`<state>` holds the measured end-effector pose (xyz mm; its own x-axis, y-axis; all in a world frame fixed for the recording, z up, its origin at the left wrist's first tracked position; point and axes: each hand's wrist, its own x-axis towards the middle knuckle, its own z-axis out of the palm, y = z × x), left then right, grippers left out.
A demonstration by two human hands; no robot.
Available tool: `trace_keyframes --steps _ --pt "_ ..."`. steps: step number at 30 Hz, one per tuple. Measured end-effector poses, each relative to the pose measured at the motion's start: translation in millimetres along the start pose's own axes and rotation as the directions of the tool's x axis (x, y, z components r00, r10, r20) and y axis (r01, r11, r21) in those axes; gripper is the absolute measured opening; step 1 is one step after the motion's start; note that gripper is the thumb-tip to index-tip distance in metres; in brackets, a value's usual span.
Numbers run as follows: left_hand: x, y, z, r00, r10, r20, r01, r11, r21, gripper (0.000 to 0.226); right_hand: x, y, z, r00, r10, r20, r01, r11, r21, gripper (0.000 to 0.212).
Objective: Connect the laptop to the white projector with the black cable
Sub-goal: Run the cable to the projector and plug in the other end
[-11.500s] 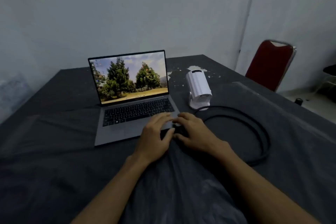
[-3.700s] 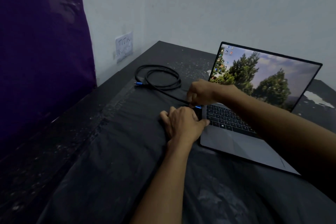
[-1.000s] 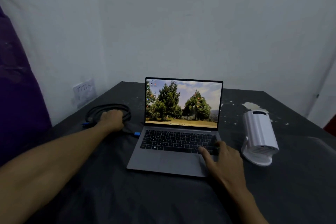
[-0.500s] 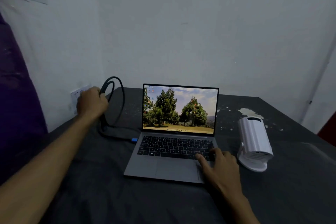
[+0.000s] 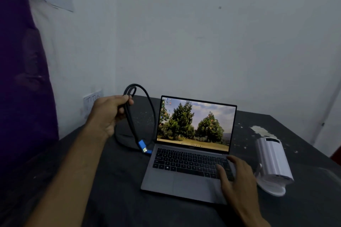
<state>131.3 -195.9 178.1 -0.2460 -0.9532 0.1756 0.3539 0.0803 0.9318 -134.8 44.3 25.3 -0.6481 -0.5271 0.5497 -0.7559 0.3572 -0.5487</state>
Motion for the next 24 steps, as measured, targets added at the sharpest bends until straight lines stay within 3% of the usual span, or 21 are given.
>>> trace_keyframes --steps 3,6,8,11,13,18,21,24 --pt "-3.1 2.0 8.8 0.995 -0.058 0.078 0.063 0.995 -0.073 0.019 -3.0 -46.0 -5.8 0.987 -0.157 0.03 0.15 0.975 0.167 0.051" --pt "-10.9 0.8 20.6 0.97 -0.16 0.18 0.186 0.973 -0.138 0.018 -13.4 -92.8 -7.5 0.925 -0.365 0.109 0.33 0.91 0.252 0.047" --pt "-17.9 -1.7 29.8 0.94 -0.211 0.269 0.253 0.958 -0.136 0.019 -21.3 -116.0 -6.5 0.883 -0.434 0.181 0.367 0.877 0.31 0.053" --pt "-28.2 -7.6 43.0 0.879 -0.244 0.409 0.317 0.941 -0.121 0.022 -29.1 -137.5 -8.3 0.869 -0.435 0.234 0.318 0.855 0.409 0.073" --pt "-33.5 -12.3 49.1 0.864 -0.232 0.447 0.296 0.952 -0.077 0.028 -31.7 -143.0 -10.6 0.852 -0.451 0.265 0.29 0.828 0.479 0.073" --pt "-36.4 -15.4 51.9 0.91 -0.14 0.39 0.174 0.983 -0.053 0.042 -34.2 -145.5 -20.6 0.838 -0.463 0.287 0.291 0.826 0.483 0.035" --pt "-32.3 -11.9 49.3 0.917 -0.151 0.37 0.215 0.966 -0.141 0.051 -35.1 -148.5 -24.8 0.829 -0.449 0.333 0.242 0.825 0.511 0.028" --pt "-32.7 -10.4 52.0 0.919 -0.161 0.361 0.241 0.951 -0.191 0.045 -37.0 -157.8 -27.2 0.845 -0.384 0.373 0.097 0.795 0.599 0.023"
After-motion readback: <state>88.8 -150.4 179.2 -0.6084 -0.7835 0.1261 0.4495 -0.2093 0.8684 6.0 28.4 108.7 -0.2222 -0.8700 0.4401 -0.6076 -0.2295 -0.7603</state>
